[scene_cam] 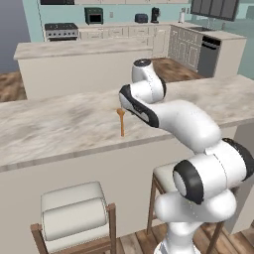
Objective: Pick up the metallic utensils from the counter and place them in the open drawer. Make sure not to pick up any wooden utensils.
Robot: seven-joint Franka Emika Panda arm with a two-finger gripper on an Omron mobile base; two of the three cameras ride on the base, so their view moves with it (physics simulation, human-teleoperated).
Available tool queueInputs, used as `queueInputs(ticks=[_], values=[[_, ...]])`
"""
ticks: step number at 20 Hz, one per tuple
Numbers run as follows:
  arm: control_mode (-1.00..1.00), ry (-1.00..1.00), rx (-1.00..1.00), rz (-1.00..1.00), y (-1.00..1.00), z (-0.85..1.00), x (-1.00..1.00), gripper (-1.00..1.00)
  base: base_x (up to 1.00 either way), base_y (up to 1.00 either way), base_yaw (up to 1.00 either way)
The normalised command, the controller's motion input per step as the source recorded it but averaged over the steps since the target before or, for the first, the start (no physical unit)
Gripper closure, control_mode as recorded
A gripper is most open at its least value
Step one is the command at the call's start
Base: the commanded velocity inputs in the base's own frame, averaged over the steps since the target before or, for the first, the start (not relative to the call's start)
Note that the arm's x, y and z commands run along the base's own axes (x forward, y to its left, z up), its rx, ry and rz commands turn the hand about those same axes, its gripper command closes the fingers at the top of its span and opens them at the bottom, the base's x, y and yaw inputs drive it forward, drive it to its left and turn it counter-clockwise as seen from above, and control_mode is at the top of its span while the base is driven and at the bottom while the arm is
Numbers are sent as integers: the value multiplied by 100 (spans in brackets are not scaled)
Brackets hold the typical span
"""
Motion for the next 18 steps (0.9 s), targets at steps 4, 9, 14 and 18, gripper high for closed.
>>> queueInputs(ticks=[4, 9, 14, 18], values=[[-100, 32, 6, 0, 0, -98, 98, -100, 0, 0, 0], [-100, 34, 1, 0, 0, -26, 75, -100, 0, 0, 0], [-100, 11, 0, 0, 0, 27, 20, -100, 0, 0, 0], [-100, 3, 0, -1, 0, -1, 0, -100, 0, 0, 0]])
